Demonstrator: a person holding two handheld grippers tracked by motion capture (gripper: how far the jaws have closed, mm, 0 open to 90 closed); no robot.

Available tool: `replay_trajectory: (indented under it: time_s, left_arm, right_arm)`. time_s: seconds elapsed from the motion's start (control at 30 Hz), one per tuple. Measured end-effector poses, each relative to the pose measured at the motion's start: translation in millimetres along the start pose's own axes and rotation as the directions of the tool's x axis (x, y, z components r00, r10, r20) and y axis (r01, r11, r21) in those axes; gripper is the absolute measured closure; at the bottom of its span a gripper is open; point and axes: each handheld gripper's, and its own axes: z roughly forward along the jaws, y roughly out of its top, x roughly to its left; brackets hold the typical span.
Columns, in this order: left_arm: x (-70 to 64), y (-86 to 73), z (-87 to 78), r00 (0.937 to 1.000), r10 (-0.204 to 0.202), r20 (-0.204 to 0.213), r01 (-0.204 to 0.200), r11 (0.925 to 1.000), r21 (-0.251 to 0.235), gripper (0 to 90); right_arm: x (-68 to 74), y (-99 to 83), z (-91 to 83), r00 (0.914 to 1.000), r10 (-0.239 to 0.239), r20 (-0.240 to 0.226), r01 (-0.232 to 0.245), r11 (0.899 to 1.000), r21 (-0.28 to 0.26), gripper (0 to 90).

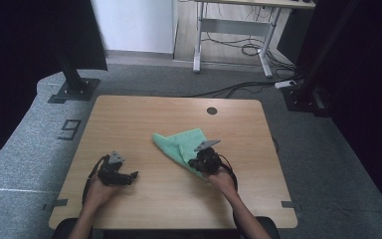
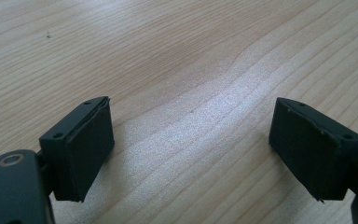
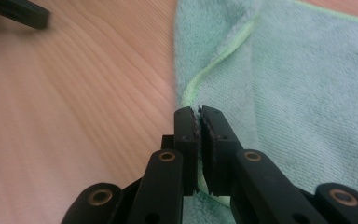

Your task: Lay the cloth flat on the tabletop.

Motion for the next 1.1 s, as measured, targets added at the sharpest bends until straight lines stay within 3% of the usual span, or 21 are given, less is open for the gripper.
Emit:
replay_trajectory:
  time_s: [0.3, 0.4, 0.47, 0.53, 0.63, 0.73, 0.87, 0.97, 1.1]
  left_arm:
    - [0.1, -0.2, -0.2, 1.0000, -0.001, -0.001, 0.001, 1.0000, -0.001, 13.6]
    - [0.7, -0.6, -0.7, 1.0000, -0.001, -0.001, 0.001, 1.0000, -0.001, 13.8]
    - [1.6, -1.2, -1.2, 1.0000, -0.002, -0.001, 0.002, 1.0000, -0.001, 13.9]
    - [2.6, -1.5, -1.7, 1.0000, -0.004, -0.003, 0.004, 1.0000, -0.001, 13.9]
    - [3.0, -1.3, -2.3, 0.9999, -0.010, -0.006, 0.010, 0.9999, 0.003, 13.9]
    - [1.6, 0.8, -2.4, 0.9998, -0.015, -0.017, 0.015, 0.9998, 0.014, 14.5]
    - [-6.7, 9.2, -4.9, 0.9997, -0.023, -0.003, 0.023, 0.9992, -0.033, 14.4]
    - [-16.3, 17.7, -5.0, 0.9994, -0.023, 0.024, 0.025, 0.9972, -0.070, 14.1]
    - [-28.3, 25.2, -1.4, 0.9991, 0.022, 0.036, -0.019, 0.9972, -0.072, 13.9]
  right_arm:
    - [32.1, 11.8, -10.3, 0.9929, -0.048, -0.109, 0.046, 0.999, -0.020, 83.7]
    - [48.0, 13.0, -4.5, 0.9828, -0.068, -0.172, 0.066, 0.998, -0.015, 82.2]
    - [59.4, 13.7, 0.5, 0.9706, -0.087, -0.224, 0.089, 0.996, -0.004, 76.9]
    - [65.8, 16.0, 1.7, 0.9658, -0.109, -0.235, 0.111, 0.994, -0.004, 69.0]
    - [62.4, 19.9, -2.1, 0.9726, -0.111, -0.205, 0.108, 0.994, -0.024, 56.5]
    - [45.2, 20.0, -8.5, 0.9815, -0.060, -0.182, 0.052, 0.997, -0.049, 50.1]
    - [17.8, 10.6, -10.7, 0.9981, -0.028, -0.056, 0.027, 0.999, -0.026, 41.9]
    - [-3.5, -1.4, -9.9, 0.9995, 0.000, 0.031, 0.000, 1.000, -0.002, 37.4]
    - [-26.9, -16.5, -13.3, 0.9917, 0.039, 0.122, -0.040, 0.999, 0.003, 32.4]
